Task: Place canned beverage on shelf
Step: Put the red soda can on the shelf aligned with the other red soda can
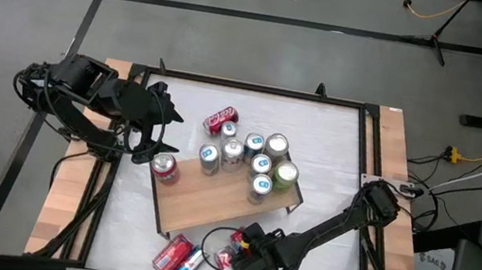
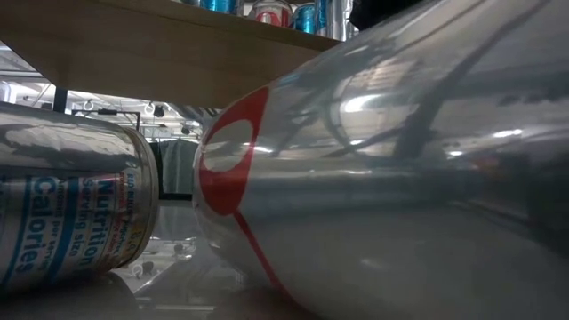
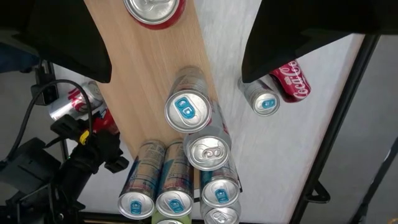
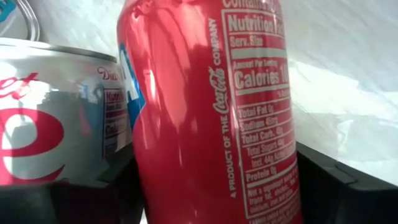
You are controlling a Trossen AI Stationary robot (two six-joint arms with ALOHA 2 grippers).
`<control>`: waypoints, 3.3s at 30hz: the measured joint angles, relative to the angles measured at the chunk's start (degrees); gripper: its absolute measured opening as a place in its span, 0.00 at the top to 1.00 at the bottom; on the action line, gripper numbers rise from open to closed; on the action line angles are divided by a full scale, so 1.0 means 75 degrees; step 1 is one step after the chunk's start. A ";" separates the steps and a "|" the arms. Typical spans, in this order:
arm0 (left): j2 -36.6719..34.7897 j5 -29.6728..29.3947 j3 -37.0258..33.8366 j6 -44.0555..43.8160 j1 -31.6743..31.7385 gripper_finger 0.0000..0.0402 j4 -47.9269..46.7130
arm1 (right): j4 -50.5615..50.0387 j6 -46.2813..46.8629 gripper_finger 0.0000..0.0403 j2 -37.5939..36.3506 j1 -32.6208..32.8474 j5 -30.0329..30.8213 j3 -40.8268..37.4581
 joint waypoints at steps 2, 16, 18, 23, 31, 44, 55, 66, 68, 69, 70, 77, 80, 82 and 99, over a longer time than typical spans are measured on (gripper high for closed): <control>0.0000 0.0002 0.0000 0.0000 0.0001 0.13 0.0003 | -0.0060 0.0000 0.28 -0.0048 0.0000 -0.0059 0.0011; 0.0003 0.0031 0.0000 0.0006 0.0001 0.13 0.0070 | -0.1710 -0.0744 0.27 -0.0157 0.0003 -0.0183 0.1688; 0.0003 0.0031 0.0000 0.0006 -0.0002 0.13 0.0076 | -0.2215 -0.0765 0.27 -0.0157 0.0003 -0.0184 0.2079; 0.0003 0.0121 0.0000 0.0365 -0.0040 0.13 0.0292 | -0.3210 -0.0917 0.27 -0.0157 0.0003 -0.0043 0.3185; 0.0003 0.0827 0.0000 0.1430 -0.0451 0.13 0.1299 | -0.3345 -0.1619 0.27 -0.0157 -0.0006 0.0360 0.5041; 0.0006 0.1241 0.0000 0.3864 -0.1462 0.12 0.1774 | -0.2056 -0.2669 0.27 -0.0440 -0.0272 0.1097 0.5881; 0.0060 0.1240 -0.0003 0.4806 -0.2093 0.12 0.2284 | 0.0200 -0.4416 0.26 -0.0440 -0.1041 0.0027 0.5878; 0.0285 0.1162 -0.0003 0.4807 -0.2389 0.12 0.2285 | 0.1452 -0.5161 0.26 -0.0437 -0.1748 -0.1689 0.5878; 0.0308 0.1126 -0.0003 0.4807 -0.2383 0.12 0.2299 | 0.1503 -0.5153 0.26 -0.0437 -0.1813 -0.1887 0.5878; 0.0318 0.1105 -0.0003 0.4808 -0.2383 0.12 0.2303 | 0.1547 -0.5152 0.26 -0.0437 -0.1821 -0.1944 0.5878; 0.0324 0.1098 -0.0003 0.4806 -0.2383 0.12 0.2314 | 0.1552 -0.5152 0.26 -0.0437 -0.1865 -0.1998 0.5878; 0.0358 0.1101 -0.0003 0.4826 -0.2383 0.12 0.2735 | 0.1561 -0.4989 0.26 -0.0437 -0.1941 -0.2259 0.5878; 0.0358 0.1110 -0.0003 0.4835 -0.2386 0.12 0.2787 | 0.1613 -0.4969 0.26 -0.0437 -0.1944 -0.2400 0.5878; 0.0355 0.1172 -0.0003 0.4980 -0.2395 0.12 0.2848 | 0.1758 -0.4936 0.26 -0.0437 -0.1947 -0.2471 0.5878; 0.0685 0.1140 -0.0003 0.5782 -0.2646 0.13 0.3530 | 0.2547 -0.3656 0.26 -0.0431 -0.1962 -0.2573 0.5875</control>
